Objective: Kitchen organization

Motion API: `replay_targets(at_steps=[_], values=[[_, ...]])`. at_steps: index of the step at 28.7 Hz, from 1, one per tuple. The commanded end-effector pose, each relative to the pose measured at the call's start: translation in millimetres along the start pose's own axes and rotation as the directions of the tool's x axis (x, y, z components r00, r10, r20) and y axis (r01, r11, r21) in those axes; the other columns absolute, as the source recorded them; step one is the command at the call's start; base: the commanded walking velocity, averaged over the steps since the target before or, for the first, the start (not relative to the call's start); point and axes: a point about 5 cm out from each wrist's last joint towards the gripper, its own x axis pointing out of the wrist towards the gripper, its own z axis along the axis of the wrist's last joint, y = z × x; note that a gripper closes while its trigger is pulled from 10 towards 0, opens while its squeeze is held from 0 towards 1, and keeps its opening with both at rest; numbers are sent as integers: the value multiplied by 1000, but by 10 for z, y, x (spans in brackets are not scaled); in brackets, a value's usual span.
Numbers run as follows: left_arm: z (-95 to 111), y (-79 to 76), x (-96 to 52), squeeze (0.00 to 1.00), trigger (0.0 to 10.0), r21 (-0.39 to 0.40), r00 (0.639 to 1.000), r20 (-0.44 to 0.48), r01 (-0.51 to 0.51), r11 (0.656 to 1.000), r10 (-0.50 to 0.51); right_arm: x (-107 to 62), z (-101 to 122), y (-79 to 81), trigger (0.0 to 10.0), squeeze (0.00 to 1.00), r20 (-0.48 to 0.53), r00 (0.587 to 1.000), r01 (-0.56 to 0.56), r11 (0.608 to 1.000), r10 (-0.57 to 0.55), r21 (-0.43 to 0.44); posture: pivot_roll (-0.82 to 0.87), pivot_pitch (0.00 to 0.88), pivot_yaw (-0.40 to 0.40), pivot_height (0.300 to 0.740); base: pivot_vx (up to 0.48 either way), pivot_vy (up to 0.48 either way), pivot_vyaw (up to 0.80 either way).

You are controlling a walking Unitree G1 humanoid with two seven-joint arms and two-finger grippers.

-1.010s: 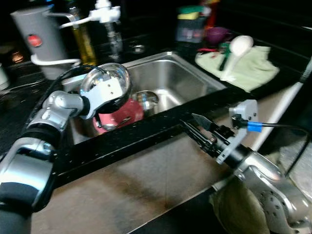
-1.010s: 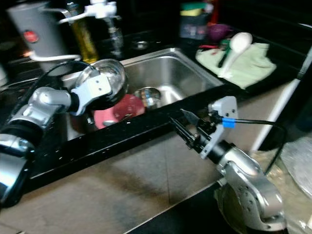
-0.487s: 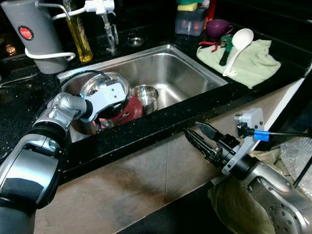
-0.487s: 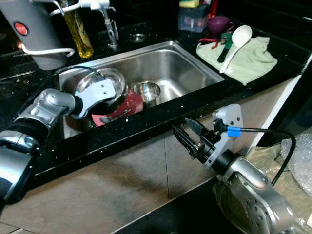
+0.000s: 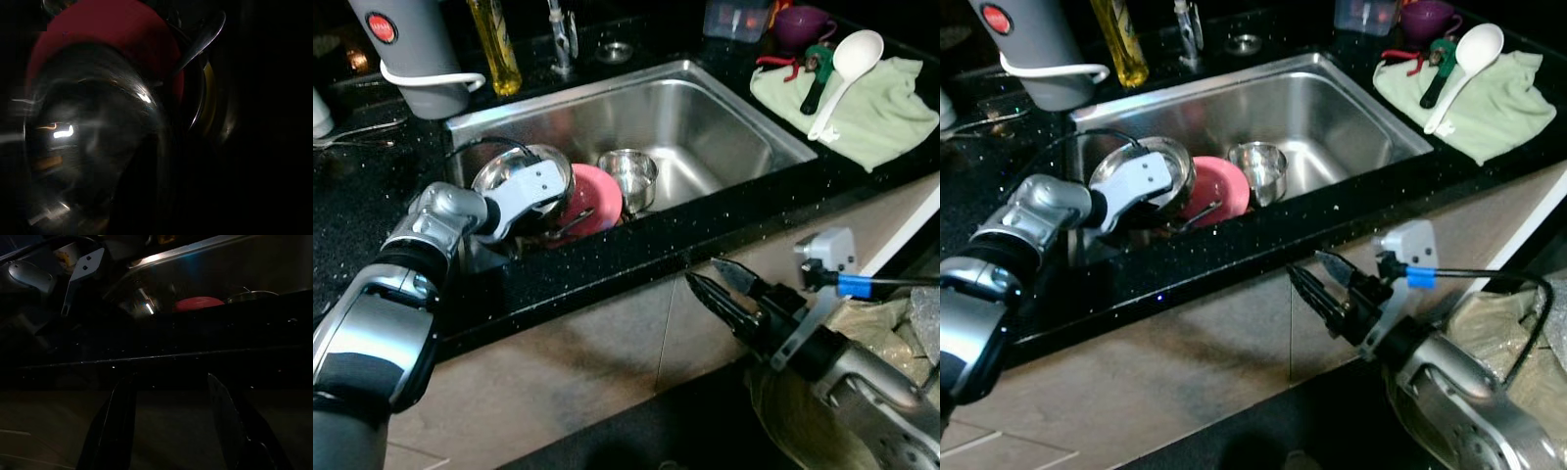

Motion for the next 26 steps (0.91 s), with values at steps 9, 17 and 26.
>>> replay_targets(at_steps=[9, 17, 26], values=[[635, 361, -271, 0, 10000, 73, 957, 253, -167, 983, 144, 182, 96, -86, 10000, 0, 86, 996, -8, 1000, 5, 26, -113, 154, 76, 740, 0, 0, 0], [968, 493, -656, 0, 10000, 44, 838, 470, -338, 940, 279, 363, 161, -53, 10000, 0, 196, 980, -55, 997, 45, 50, -69, 77, 62, 740, 0, 0, 0], [940, 218, -1026, 0, 10000, -204, 606, 606, -508, 837, 515, 650, 195, -38, 10000, 0, 274, 956, -118, 992, 101, 43, -18, 0, 41, 740, 0, 0, 0]])
